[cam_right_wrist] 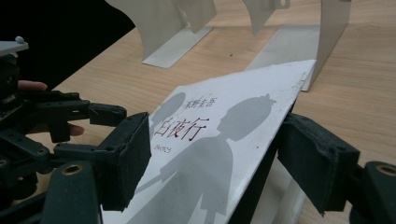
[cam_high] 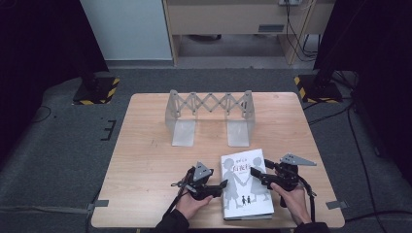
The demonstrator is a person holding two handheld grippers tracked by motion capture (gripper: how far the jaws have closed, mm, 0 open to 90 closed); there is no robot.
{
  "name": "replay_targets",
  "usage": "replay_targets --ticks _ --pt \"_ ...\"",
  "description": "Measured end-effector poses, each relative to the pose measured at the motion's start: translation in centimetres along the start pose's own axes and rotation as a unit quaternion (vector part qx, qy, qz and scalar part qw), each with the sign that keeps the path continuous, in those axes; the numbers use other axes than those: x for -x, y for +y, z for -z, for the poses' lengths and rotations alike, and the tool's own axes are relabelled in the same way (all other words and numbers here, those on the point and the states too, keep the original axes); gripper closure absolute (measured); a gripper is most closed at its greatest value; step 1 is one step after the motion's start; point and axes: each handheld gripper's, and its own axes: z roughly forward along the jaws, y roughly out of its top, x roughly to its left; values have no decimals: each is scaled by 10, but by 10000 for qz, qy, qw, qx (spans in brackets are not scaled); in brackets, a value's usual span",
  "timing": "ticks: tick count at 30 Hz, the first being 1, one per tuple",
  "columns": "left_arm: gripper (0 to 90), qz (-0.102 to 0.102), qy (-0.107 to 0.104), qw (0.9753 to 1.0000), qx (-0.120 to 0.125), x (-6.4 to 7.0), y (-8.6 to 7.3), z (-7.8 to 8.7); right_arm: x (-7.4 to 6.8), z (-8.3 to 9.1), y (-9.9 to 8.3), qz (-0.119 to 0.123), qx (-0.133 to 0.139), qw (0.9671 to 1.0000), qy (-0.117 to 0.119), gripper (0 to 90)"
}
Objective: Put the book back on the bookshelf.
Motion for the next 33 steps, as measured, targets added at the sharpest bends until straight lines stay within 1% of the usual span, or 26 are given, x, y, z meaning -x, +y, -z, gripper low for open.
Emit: replay_targets --ticks 5,9,11,14,17,18,19,22,23,24,25,26,27,28,30,31,32,33 --pt "289 0 10 10000 25 0 1 0 -4 1 4 78 115 9999 33 252" --pt "289 -32 31 10000 10 0 1 1 -6 2 5 84 129 9999 50 266" --pt "289 -56 62 10000 26 0 1 1 -6 2 4 61 28 9999 126 302" --pt "288 -44 68 10000 13 -1 0 1 -6 3 1 84 -97 9999 108 331" --pt "286 -21 65 10000 17 -1 -1 0 -4 5 -2 -64 -203 9997 113 378" --pt "286 -9 69 10000 30 -1 -1 0 -3 5 -3 -79 -233 9996 118 389" --pt "285 -17 72 10000 34 0 -1 0 -3 6 -4 -93 -282 9995 130 396" --pt "286 -8 70 10000 39 0 -1 0 -3 7 -5 -93 -311 9994 139 401" --pt "285 -9 70 10000 40 -1 -1 0 -4 9 -3 -72 -247 9995 174 395" --pt "284 -9 70 10000 40 -1 -1 0 -4 9 -3 -72 -247 9995 174 395" --pt "284 -5 69 10000 45 -1 -1 0 -4 11 0 -46 -77 9999 128 357" --pt "284 -5 69 10000 45 -1 -1 0 -4 11 1 -64 -30 9999 112 349" --pt "284 -12 72 10000 45 -1 -1 0 -3 11 1 -30 1 9999 103 342" --pt "284 -12 72 10000 45 -1 -1 0 -2 12 1 -56 -6 9999 88 335" --pt "283 -11 67 10000 46 -1 -1 0 -2 12 1 -33 27 10000 57 327" --pt "284 -22 64 10000 26 0 -1 0 -1 14 2 -10 105 9999 -23 321" --pt "283 -22 64 10000 26 0 -1 0 -1 14 2 -10 105 9999 -23 321" --pt "281 -40 68 10000 8 0 -1 0 0 16 3 -94 168 9997 141 340"
